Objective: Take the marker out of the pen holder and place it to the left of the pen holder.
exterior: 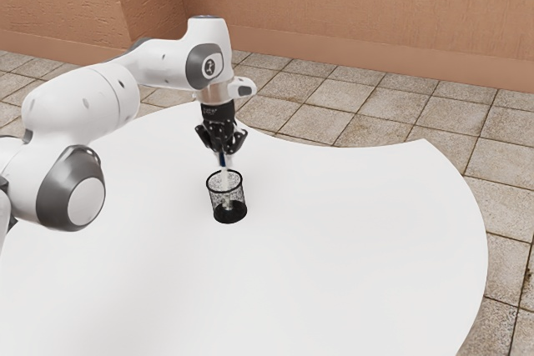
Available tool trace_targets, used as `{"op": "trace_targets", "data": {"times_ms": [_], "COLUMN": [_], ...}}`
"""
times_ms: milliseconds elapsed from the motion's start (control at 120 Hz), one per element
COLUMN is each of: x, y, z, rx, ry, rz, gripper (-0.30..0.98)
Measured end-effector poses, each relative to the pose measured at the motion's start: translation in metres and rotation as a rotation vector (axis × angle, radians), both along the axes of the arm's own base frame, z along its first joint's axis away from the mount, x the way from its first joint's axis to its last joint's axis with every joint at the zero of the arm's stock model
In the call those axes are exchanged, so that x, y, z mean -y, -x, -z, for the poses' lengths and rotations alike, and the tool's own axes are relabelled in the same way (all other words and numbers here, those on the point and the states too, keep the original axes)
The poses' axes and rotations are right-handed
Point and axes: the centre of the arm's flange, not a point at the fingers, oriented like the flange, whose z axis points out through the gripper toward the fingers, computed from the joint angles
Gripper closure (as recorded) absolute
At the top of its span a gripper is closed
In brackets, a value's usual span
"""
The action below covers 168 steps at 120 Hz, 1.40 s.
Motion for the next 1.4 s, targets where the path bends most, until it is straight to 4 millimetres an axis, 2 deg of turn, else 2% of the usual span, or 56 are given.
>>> {"op": "trace_targets", "data": {"times_ms": [133,308,375,550,600,658,717,908,1042,1108,1183,1275,1400], "x": [0.002,0.003,0.004,-0.003,-0.011,-0.025,-0.034,-0.075,-0.078,-0.078,-0.088,-0.096,-0.098], "y": [0.0,0.003,0.006,0.022,0.027,0.031,0.035,0.046,0.055,0.056,0.057,0.059,0.06], "z": [-0.011,-0.049,-0.073,-0.15,-0.162,-0.166,-0.16,-0.092,-0.058,-0.036,-0.009,0.007,0.013], "rx": [0.016,0.065,0.093,0.183,0.187,0.169,0.128,-0.094,-0.21,-0.259,-0.308,-0.339,-0.355], "ry": [-0.006,-0.011,-0.012,-0.03,-0.042,-0.068,-0.094,-0.111,-0.098,-0.095,-0.09,-0.082,-0.078], "rz": [0.003,0.006,0.007,0.002,-0.006,-0.02,-0.026,-0.07,-0.073,-0.071,-0.081,-0.091,-0.091], "gripper": [0.74,0.76,0.77,0.78,0.78,0.78,0.78,0.78,0.78,0.78,0.78,0.78,0.78]}}
